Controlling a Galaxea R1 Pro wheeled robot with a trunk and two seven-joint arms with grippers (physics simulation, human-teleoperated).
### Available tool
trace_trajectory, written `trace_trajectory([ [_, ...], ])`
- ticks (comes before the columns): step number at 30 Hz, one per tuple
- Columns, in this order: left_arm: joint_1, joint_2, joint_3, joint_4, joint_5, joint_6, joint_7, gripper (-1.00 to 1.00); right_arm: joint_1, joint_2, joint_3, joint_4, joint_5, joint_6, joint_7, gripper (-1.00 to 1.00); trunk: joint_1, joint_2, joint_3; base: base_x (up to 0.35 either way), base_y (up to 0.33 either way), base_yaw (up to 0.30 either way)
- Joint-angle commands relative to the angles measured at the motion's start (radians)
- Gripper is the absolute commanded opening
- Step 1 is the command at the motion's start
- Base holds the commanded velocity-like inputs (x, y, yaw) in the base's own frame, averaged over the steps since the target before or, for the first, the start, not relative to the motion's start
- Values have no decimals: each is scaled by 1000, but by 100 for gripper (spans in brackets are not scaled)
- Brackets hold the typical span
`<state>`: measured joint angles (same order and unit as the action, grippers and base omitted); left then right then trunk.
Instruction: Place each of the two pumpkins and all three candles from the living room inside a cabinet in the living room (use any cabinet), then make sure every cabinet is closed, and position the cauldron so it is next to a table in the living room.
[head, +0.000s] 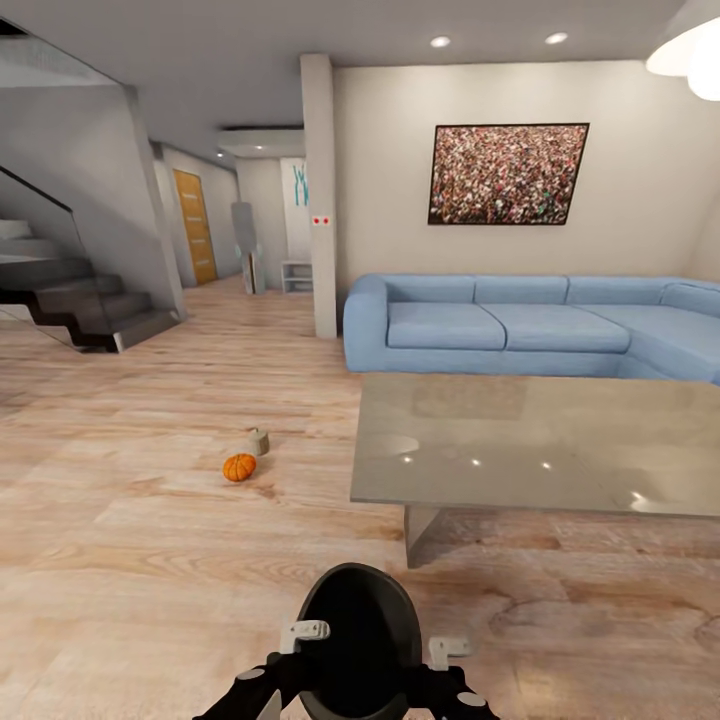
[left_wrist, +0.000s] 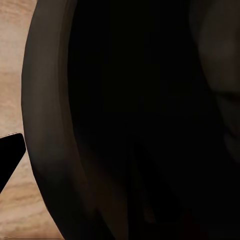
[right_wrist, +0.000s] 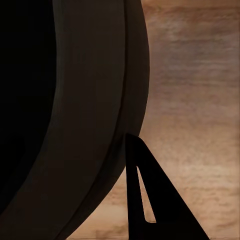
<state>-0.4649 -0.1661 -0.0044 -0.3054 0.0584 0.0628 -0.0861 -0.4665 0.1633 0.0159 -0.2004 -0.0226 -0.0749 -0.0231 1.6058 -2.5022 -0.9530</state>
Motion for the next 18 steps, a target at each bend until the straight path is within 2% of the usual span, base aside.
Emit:
trace_trajectory([
  [1, 0, 0, 0, -5, -6, -6, 0, -100, -1, 0, -10, 1, -8, -2, 10, -100, 0, -1, -5, 0, 0, 0],
  [16, 0, 2, 0, -5, -6, -6, 0, -100, -1, -1, -10, 0, -8, -4, 11, -100, 7, -4, -63, 0, 0, 0],
  [18, 0, 2, 0, -5, -7, -6, 0, -100, -1, 0, -10, 0, -9, -3, 13, -100, 7, -4, -63, 0, 0, 0],
])
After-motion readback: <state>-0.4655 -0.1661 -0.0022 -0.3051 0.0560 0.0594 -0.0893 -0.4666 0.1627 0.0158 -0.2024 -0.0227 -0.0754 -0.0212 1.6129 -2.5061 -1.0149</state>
